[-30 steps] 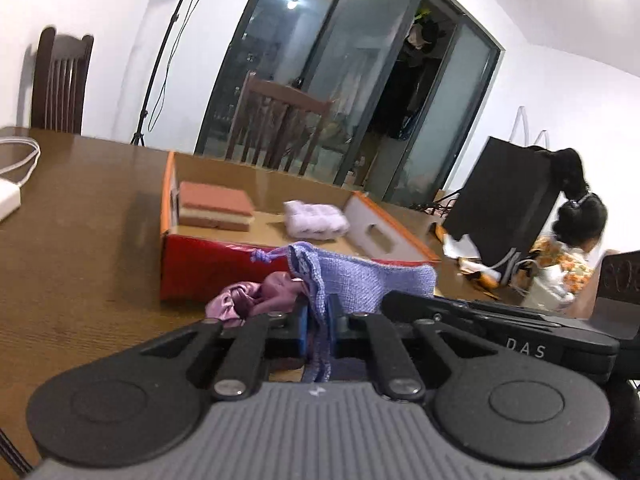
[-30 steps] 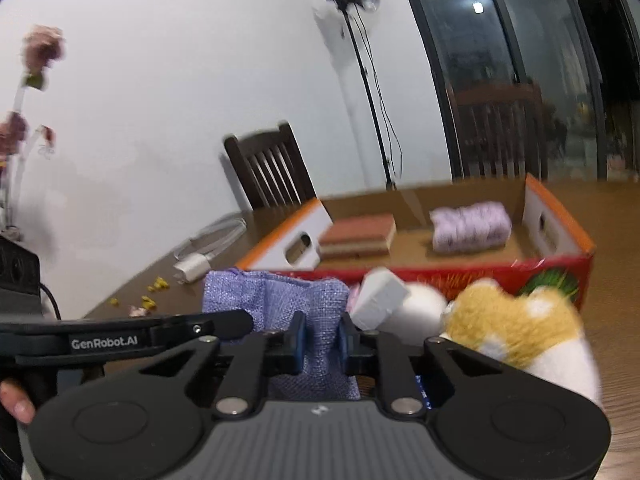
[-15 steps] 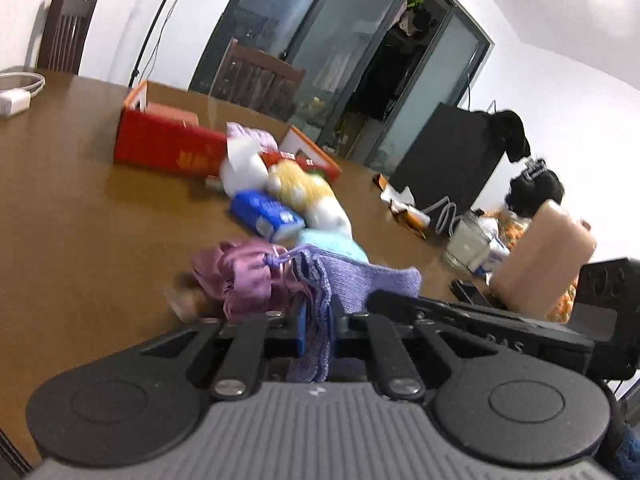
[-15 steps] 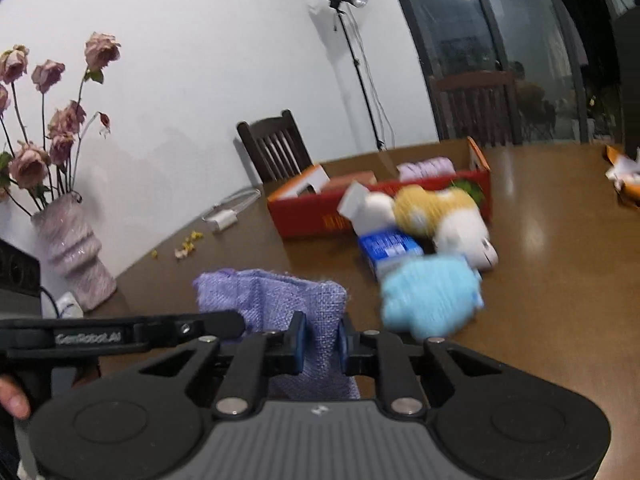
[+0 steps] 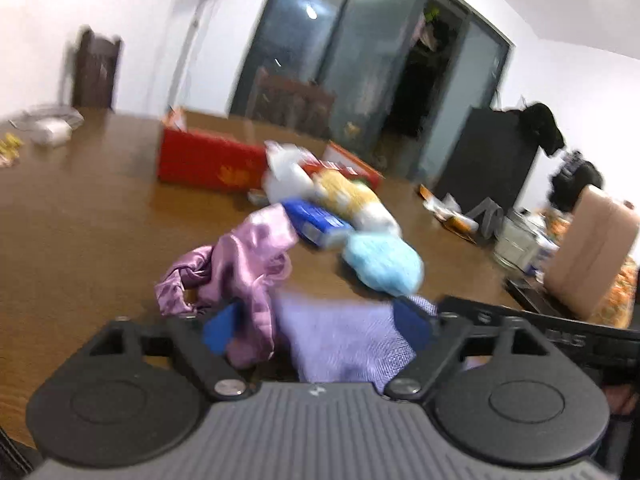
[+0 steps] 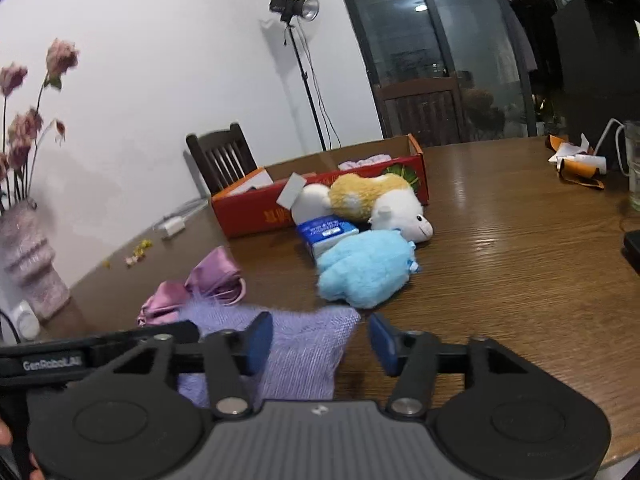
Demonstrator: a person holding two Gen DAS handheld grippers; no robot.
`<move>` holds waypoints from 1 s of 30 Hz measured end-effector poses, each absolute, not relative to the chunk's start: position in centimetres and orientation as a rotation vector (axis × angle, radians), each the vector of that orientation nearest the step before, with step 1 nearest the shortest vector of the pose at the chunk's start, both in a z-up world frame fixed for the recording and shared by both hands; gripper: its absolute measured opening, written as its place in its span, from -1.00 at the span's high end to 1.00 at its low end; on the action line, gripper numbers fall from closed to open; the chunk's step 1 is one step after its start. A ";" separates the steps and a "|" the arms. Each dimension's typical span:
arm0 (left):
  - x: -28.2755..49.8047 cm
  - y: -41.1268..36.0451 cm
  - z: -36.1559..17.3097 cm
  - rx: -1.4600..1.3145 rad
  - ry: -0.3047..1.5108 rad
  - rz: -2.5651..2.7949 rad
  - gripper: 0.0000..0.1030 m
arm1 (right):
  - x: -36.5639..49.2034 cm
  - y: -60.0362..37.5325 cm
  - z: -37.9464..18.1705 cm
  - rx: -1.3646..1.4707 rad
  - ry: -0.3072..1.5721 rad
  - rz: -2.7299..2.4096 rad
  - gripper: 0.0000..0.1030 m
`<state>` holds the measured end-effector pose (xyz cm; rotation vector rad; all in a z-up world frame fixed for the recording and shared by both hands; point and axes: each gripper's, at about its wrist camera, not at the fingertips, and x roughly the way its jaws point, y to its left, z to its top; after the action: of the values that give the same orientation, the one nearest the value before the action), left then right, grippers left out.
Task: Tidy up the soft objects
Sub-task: 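Lower the purple pouch onto the table and open both grippers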
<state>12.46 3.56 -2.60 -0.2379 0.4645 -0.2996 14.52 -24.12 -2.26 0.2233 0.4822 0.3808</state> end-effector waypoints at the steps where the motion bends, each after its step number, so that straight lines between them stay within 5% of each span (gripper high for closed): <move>1: 12.3 3.8 -2.6 -0.225 0.462 -0.284 -0.69 | 14.4 -24.2 -2.2 0.227 0.480 0.389 -0.08; 9: 9.4 4.1 -0.9 -0.126 0.390 -0.222 -0.75 | 14.4 -22.9 -3.7 0.192 0.514 0.419 -0.10; 13: 8.7 3.7 -1.0 -0.152 0.490 -0.405 -0.69 | 14.5 -23.0 -3.6 0.176 0.512 0.415 -0.07; 17: 10.5 2.3 -2.9 -0.196 0.582 -0.428 -0.28 | 14.9 -23.4 -4.2 0.228 0.537 0.445 0.29; 21: 12.1 2.9 -3.7 -0.295 0.579 -0.357 -0.37 | 15.0 -23.7 -4.8 0.238 0.561 0.439 0.47; 25: 12.6 3.7 -3.8 -0.334 0.567 -0.312 -0.46 | 14.6 -24.8 -3.9 0.261 0.525 0.432 0.39; 27: 13.3 4.0 -3.9 -0.355 0.573 -0.319 -0.47 | 14.9 -25.2 -3.5 0.287 0.500 0.442 0.09; 30: 14.2 3.9 -4.1 -0.380 0.585 -0.316 -0.39 | 16.2 -24.6 -3.7 0.296 0.517 0.469 0.00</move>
<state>14.16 3.91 -4.14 -0.3805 0.5850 -0.3162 16.16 -24.58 -3.66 0.2956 0.5167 0.4695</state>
